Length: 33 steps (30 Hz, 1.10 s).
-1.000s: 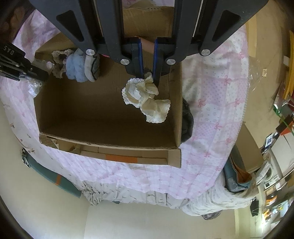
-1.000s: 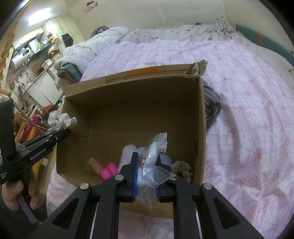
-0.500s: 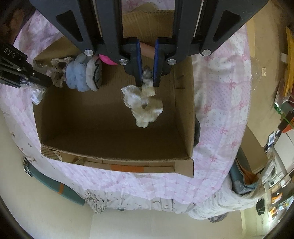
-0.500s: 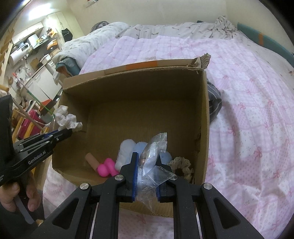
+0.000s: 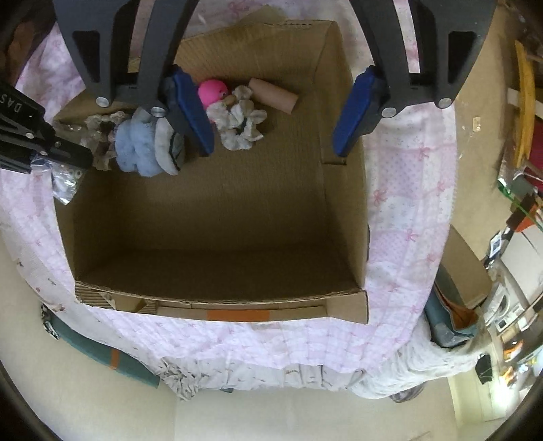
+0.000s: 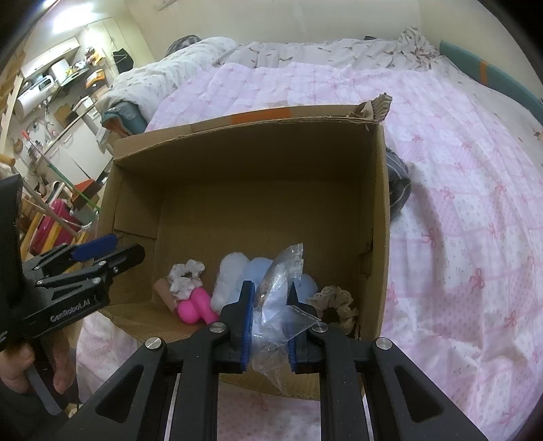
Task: Organize soft objects
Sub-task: 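Open the left gripper to drop the scrunchie while the right releases the packet inside, then withdraw both open grippers from the box toward the white cloth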
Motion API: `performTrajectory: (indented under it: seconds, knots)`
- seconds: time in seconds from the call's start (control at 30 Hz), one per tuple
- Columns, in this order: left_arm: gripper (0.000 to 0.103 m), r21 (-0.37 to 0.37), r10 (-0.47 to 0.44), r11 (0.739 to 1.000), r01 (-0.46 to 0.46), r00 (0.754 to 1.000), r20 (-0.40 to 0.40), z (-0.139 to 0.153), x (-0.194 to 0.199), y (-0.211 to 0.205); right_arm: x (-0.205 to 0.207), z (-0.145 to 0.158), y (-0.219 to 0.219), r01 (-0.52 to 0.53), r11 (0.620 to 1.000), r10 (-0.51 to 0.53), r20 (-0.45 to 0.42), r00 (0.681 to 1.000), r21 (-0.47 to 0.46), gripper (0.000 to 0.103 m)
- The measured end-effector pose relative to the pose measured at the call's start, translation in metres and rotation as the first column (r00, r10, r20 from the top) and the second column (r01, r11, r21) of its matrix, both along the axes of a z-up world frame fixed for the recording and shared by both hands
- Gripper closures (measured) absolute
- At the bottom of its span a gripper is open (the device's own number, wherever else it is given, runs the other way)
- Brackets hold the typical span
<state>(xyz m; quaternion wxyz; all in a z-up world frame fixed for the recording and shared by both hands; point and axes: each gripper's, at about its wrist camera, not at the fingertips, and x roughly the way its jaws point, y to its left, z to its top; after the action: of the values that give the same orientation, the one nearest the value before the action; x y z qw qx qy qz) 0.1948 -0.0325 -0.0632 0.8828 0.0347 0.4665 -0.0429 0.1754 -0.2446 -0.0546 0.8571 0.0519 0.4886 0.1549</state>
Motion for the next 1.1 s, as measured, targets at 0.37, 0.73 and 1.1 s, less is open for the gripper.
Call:
performTrajectory:
  seconds: [0.37,0.73,1.1]
  knots:
    - [0.033,0.005,0.002,1.0,-0.002,1.0,-0.004,-0.001,0.001,0.001,-0.001,0.001,-0.003,0.018,1.0,-0.018,0.019,1.0,0.009,0.077]
    - [0.033,0.004,0.005,1.0,-0.005,1.0,0.003,0.0,0.0,0.002,-0.001,0.006,-0.011,0.073,0.997,-0.075,0.054,0.996,0.032,0.026]
    - [0.033,0.0,0.006,1.0,-0.006,1.0,0.025,0.007,-0.004,0.004,-0.003,0.008,-0.011,0.068,0.997,-0.069,0.059,0.996,0.028,0.026]
